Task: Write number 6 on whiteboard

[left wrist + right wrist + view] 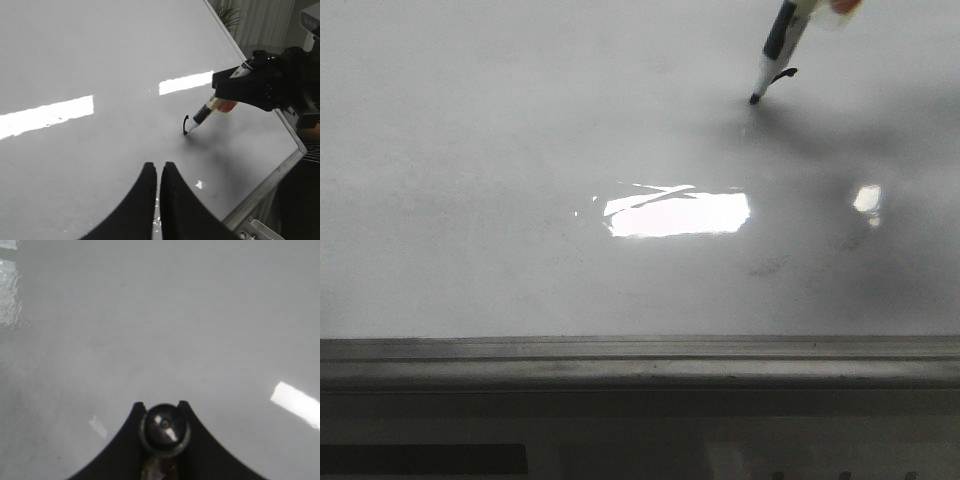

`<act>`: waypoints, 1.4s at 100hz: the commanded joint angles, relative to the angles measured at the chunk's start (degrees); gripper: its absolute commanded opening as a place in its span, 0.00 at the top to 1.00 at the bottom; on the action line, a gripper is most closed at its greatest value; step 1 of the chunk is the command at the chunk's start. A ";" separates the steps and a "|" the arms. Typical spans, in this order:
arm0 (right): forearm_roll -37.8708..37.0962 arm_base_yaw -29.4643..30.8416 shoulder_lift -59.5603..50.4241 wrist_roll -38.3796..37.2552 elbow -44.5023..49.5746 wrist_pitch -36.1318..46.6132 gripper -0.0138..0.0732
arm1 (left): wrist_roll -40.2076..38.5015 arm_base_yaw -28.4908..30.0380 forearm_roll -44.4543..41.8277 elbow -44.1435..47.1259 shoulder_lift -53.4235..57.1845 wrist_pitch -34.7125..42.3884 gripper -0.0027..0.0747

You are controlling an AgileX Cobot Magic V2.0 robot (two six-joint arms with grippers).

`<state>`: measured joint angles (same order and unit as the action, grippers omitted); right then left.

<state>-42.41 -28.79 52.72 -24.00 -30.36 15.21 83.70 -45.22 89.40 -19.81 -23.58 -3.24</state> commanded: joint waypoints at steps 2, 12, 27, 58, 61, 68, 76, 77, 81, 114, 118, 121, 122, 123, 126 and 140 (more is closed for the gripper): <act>0.50 -3.44 0.37 -1.28 -1.48 -5.36 0.91 | -0.45 0.20 0.71 -1.55 -0.25 -0.34 0.99; 0.50 -7.93 0.37 -1.28 -1.48 -12.59 0.91 | -0.45 0.20 0.71 -1.55 -0.25 -0.34 0.99; 2.19 -13.69 0.37 -1.28 -1.48 -21.32 0.91 | -0.45 0.20 0.71 -1.55 -0.25 -0.34 0.99; -2.68 -13.62 -3.13 -1.28 -2.02 -30.88 0.91 | -0.45 0.20 0.71 -1.55 -0.25 -0.34 0.99; -3.25 -13.38 -3.33 -1.28 -2.35 -30.88 0.91 | -0.45 0.20 0.71 -1.55 -0.25 -0.34 0.99; -3.38 -12.63 -3.69 -1.28 -3.47 -30.74 0.91 | -0.45 0.20 0.71 -1.55 -0.25 -0.34 0.99; -3.59 -12.42 -3.69 -1.28 -4.69 -28.99 0.91 | -0.45 0.20 0.71 -1.55 -0.25 -0.34 0.99; -3.72 -12.42 -3.52 -1.28 -4.69 -28.22 0.91 | -0.45 0.20 0.71 -1.55 -0.25 -0.34 0.99; -3.83 -12.42 -3.10 -1.28 -4.92 -26.08 0.91 | -0.45 0.20 0.71 -1.55 -0.25 -0.34 0.99; -2.39 -12.53 2.40 -1.28 -5.07 -17.31 0.91 | -0.45 0.20 0.71 -1.55 -0.25 -0.43 0.99; -2.39 -12.53 2.39 -1.28 -5.07 -16.06 0.91 | -0.45 0.20 0.71 -1.55 -0.25 -0.55 0.99; -2.39 -12.53 2.39 -1.28 -5.07 -15.21 0.91 | -0.45 0.20 0.71 -1.55 -0.25 -0.55 0.99; -2.39 -12.53 2.39 -1.28 -5.07 -15.21 0.91 | -0.45 0.20 0.71 -1.55 -0.25 -0.55 0.99; -2.39 -12.53 2.39 -1.28 -5.07 -15.21 0.91 | -0.45 0.20 0.71 -1.55 -0.25 -0.55 0.99; -2.39 -12.53 2.39 -1.28 -5.07 -15.21 0.91 | -0.45 0.20 0.71 -1.55 -0.25 -0.55 0.99; -1.97 -12.53 2.39 -1.28 -5.07 -15.79 0.91 | -0.45 0.20 0.71 -1.55 -0.25 -0.55 0.99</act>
<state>-43.79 -41.97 54.74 -26.10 -34.11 -1.58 83.70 -45.22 89.40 -19.81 -23.58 -3.24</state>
